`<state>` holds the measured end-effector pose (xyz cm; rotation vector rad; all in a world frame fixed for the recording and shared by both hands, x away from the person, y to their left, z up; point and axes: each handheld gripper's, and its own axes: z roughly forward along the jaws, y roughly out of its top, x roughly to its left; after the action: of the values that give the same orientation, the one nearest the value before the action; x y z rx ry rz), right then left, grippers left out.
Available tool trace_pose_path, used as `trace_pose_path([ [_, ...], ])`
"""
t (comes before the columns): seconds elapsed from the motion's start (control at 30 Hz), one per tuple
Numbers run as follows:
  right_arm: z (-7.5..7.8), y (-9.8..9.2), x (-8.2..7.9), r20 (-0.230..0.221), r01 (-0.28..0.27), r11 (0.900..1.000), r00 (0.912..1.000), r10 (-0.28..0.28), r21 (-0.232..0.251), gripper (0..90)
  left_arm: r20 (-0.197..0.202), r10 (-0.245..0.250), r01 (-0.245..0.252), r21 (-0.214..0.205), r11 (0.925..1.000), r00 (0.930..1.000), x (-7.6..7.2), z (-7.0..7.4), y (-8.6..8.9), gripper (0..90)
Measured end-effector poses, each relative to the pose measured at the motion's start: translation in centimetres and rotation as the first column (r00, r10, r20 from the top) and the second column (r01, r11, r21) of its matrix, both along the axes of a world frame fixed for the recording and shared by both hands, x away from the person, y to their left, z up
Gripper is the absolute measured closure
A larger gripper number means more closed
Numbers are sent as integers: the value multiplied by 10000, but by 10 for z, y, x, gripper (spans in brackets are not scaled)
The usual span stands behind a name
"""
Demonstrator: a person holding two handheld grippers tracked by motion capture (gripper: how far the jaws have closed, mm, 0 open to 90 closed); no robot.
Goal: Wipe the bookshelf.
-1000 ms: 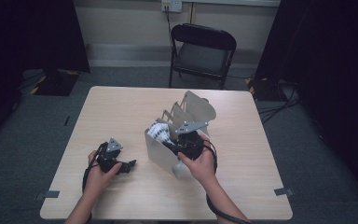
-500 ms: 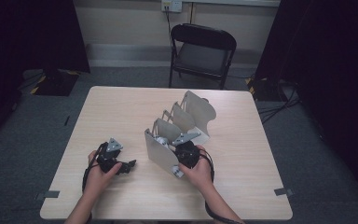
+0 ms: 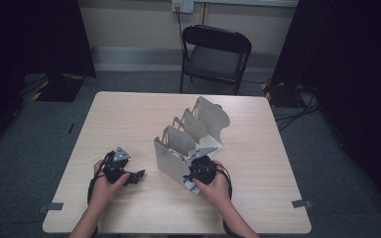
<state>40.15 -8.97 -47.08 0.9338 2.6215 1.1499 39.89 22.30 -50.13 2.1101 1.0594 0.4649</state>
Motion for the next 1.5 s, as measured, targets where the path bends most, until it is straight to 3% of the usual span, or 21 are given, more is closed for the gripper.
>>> trace_pose_path([
  [0.33, 56, -11, -4, 1163, -46, 9955, 9932, -65, 943, 782, -19, 15, -15, -31, 10000, 10000, 0, 0, 0, 108],
  [0.37, 56, -11, -4, 1163, -46, 9955, 9932, -65, 943, 782, -19, 15, -15, -31, 10000, 10000, 0, 0, 0, 108],
  [0.4, 70, -9, -5, 1441, -88, 9931, 9895, -82, 1167, 782, 3, 0, 0, 3, 10000, 10000, 0, 0, 0, 108],
  [0.43, 70, -9, -5, 1441, -88, 9931, 9895, -82, 1167, 782, 3, 0, 0, 3, 10000, 10000, 0, 0, 0, 108],
  [0.47, 81, -7, -4, 1724, -163, 9909, 9850, -71, 1339, 782, 1, -1, 1, 0, 10000, 10000, 0, 0, 0, 108],
  [0.6, 92, 0, 0, 2046, -176, 9894, 9788, -123, 1440, 782, 2, -3, 3, 3, 10000, 10000, 0, 0, 0, 108],
  [0.77, 80, 9, 9, 1689, -87, 9913, 9855, -137, 1316, 782, 1, -1, 1, 1, 10000, 10000, 0, 0, 0, 108],
  [1.0, 42, 11, 10, 872, -37, 9964, 9962, -37, 850, 782, 2, -4, 4, 6, 10000, 10000, 0, 0, 0, 108],
  [1.3, 2, 8, 1, 90, 1, 9984, 10000, -6, 571, 782, 0, -1, 1, -1, 10000, 10000, 0, 0, 0, 108],
  [1.5, -10, 2, -3, -248, 116, 9991, 9996, -106, 402, 780, -24, 16, -16, -44, 10000, 10000, 0, 0, 0, 108],
])
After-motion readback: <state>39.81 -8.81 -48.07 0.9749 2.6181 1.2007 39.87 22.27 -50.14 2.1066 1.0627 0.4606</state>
